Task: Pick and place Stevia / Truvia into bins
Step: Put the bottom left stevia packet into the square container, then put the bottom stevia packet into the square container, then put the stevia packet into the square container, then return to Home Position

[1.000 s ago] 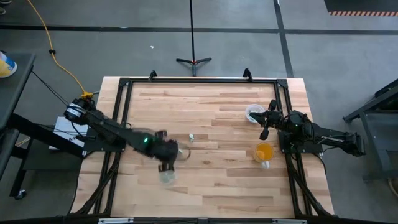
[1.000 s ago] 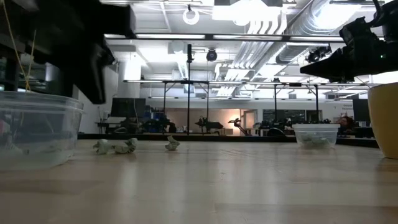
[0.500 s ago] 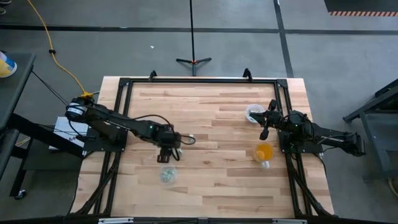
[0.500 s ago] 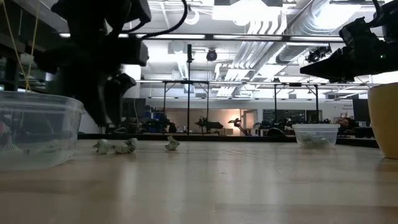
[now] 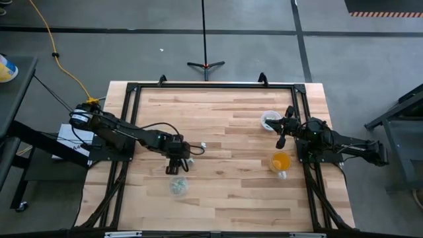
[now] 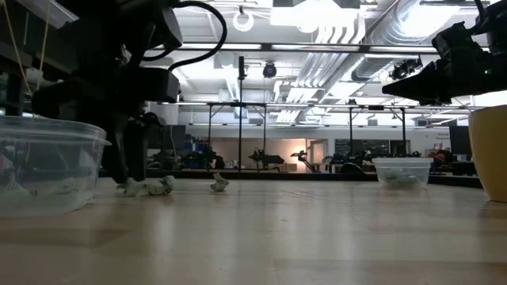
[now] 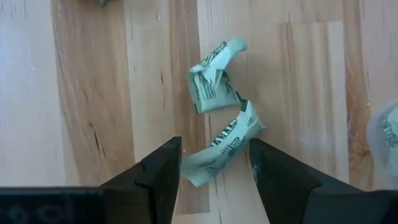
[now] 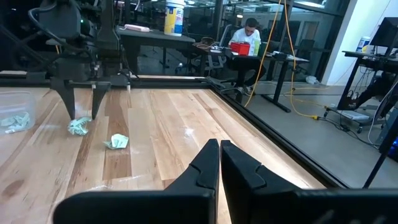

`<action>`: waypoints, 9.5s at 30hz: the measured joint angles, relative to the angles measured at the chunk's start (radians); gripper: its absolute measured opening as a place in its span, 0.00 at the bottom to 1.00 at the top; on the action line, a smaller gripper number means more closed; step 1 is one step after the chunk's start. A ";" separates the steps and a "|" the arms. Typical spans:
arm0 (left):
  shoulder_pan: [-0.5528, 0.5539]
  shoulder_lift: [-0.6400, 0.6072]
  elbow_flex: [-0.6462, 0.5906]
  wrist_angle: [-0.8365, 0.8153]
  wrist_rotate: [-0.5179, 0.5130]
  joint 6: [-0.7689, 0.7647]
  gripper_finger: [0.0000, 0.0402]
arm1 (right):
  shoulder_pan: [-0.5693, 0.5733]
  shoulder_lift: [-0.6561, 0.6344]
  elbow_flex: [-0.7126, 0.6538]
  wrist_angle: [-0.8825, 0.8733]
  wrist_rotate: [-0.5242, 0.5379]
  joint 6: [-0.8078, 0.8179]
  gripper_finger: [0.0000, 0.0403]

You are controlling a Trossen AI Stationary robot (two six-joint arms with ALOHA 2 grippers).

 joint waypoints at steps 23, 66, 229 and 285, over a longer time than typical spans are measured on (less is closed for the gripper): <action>0.000 0.091 0.003 0.034 0.020 0.001 0.37 | 0.000 0.017 0.000 0.000 0.000 0.001 0.02; -0.338 0.093 0.383 -0.301 -0.015 -0.435 0.19 | 0.000 0.020 0.000 0.000 0.000 -0.018 0.02; -0.297 0.084 0.381 -0.327 0.071 -0.378 0.18 | 0.000 0.130 0.000 0.013 0.023 0.010 0.02; 0.229 -1.360 -0.642 0.397 -0.073 0.068 0.13 | 0.000 0.104 0.000 0.109 -0.160 0.122 0.00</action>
